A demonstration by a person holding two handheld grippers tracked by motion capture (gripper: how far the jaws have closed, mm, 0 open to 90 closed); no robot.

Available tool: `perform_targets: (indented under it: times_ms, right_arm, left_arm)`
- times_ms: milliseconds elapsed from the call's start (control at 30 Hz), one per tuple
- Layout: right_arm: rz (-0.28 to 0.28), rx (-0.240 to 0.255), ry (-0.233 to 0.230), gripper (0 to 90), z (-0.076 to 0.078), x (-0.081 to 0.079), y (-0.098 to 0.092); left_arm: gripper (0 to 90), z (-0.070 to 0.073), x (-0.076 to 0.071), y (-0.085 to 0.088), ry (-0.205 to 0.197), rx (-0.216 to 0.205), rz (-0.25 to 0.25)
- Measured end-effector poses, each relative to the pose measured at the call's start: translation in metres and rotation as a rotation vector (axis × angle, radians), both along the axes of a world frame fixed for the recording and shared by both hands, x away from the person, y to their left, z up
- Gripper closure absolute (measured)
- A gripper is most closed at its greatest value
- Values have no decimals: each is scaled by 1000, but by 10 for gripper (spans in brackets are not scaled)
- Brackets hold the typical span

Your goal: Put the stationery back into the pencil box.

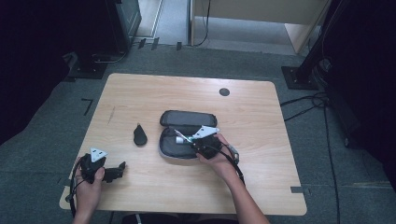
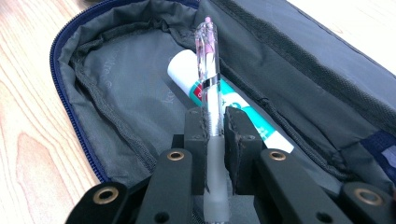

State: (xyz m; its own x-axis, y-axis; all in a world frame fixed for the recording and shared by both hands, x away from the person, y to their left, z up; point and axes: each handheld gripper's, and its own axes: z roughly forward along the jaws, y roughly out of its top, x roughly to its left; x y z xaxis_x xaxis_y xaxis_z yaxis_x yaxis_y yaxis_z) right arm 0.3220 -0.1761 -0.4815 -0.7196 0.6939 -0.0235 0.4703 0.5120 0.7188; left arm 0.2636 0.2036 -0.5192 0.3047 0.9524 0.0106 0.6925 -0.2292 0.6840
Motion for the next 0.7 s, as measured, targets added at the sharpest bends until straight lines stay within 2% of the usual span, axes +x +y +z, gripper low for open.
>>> perform_targets:
  times_ms: [333,467,700]
  right_arm:
    - [30,1,-8,802,0,-2,-2]
    - [20,2,4,783,0,-2,-5]
    - [-33,-15,-20,675,-1,-5,-9]
  left_arm:
    - [0,0,0,0,0,0,0]
    - [0,0,0,0,0,0,0]
    - [0,0,0,0,0,-1,1]
